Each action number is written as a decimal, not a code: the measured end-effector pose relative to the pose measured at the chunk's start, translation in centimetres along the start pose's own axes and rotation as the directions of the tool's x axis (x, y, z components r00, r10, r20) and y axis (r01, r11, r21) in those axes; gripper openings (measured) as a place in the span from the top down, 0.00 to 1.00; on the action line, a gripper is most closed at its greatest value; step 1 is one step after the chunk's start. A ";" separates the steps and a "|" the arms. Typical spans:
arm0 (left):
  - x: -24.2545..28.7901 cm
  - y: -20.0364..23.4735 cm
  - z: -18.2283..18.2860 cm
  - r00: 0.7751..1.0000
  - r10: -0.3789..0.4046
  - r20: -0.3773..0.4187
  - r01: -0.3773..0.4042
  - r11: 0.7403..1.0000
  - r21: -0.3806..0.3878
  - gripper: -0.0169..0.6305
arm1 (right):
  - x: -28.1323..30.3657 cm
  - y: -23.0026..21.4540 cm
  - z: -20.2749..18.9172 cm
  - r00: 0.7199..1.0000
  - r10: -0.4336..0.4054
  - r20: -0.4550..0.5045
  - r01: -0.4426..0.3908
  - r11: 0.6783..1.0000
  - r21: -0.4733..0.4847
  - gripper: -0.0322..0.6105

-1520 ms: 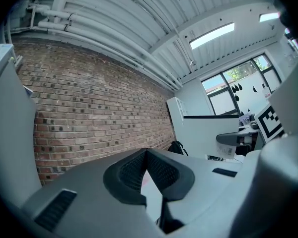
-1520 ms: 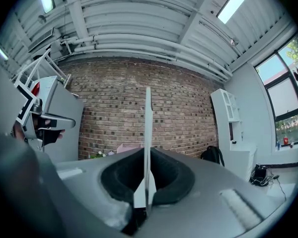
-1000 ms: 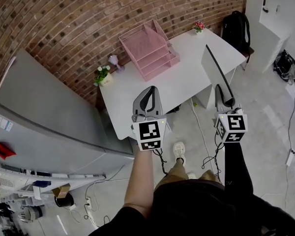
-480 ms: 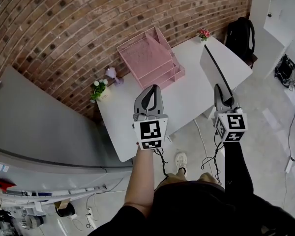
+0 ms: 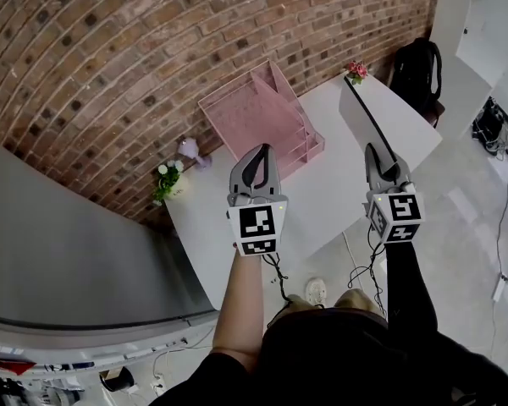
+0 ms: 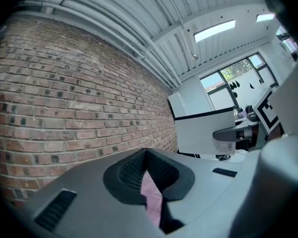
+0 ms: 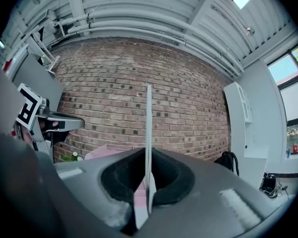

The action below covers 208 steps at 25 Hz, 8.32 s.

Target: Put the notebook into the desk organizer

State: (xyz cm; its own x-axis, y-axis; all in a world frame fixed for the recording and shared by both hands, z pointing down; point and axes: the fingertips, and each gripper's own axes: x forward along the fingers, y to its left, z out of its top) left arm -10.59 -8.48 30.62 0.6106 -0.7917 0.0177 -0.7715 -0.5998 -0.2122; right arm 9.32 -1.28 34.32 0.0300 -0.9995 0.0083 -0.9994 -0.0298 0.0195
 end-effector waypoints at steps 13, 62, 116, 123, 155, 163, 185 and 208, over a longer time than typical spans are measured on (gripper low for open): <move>3.1 2.8 -1.8 1.000 -0.012 -0.006 0.012 1.000 -0.019 0.96 | 4.9 0.9 -0.8 1.000 -0.005 -0.017 0.005 1.000 0.004 0.94; 16.4 4.2 -6.1 0.938 0.311 -0.151 -0.313 0.950 0.012 0.96 | 29.2 0.0 -10.5 0.862 0.466 -0.198 -0.460 0.884 0.080 0.94; 16.2 5.3 -8.5 0.913 0.353 -0.205 -0.361 0.933 0.000 0.96 | 29.8 1.8 -19.3 0.800 0.476 -0.365 -0.467 0.876 0.118 0.94; 16.0 5.5 -8.5 0.911 0.356 -0.206 -0.363 0.932 0.003 0.96 | 30.0 2.8 -18.2 0.806 0.512 -0.297 -0.492 0.858 0.145 0.94; 15.3 7.8 -9.5 0.892 0.392 -0.224 -0.402 0.916 0.003 0.96 | 32.2 4.3 -16.8 0.808 0.534 -0.247 -0.507 0.845 0.169 0.88; 14.7 7.1 -8.9 0.892 0.399 -0.213 -0.410 0.912 -0.009 0.96 | 31.0 3.8 -16.3 0.799 0.548 -0.246 -0.521 0.836 0.172 0.78; 10.0 7.7 -5.5 0.905 0.405 -0.132 -0.414 0.909 -0.045 0.96 | 25.4 1.4 -5.9 0.861 0.502 -0.080 -0.502 0.864 0.027 0.78; -1.3 6.2 -3.4 0.956 0.279 -0.095 -0.289 0.950 -0.115 0.96 | 11.0 7.5 -1.5 0.901 0.433 -0.016 -0.433 0.899 -0.067 0.78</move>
State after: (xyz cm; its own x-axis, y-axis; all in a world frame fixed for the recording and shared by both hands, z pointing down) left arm -16.82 -11.56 32.57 0.3511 -0.9350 0.0507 -0.9303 -0.3545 -0.0941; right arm 2.16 -12.52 36.07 -0.4059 -0.9134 0.0321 -0.9098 0.4071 0.0813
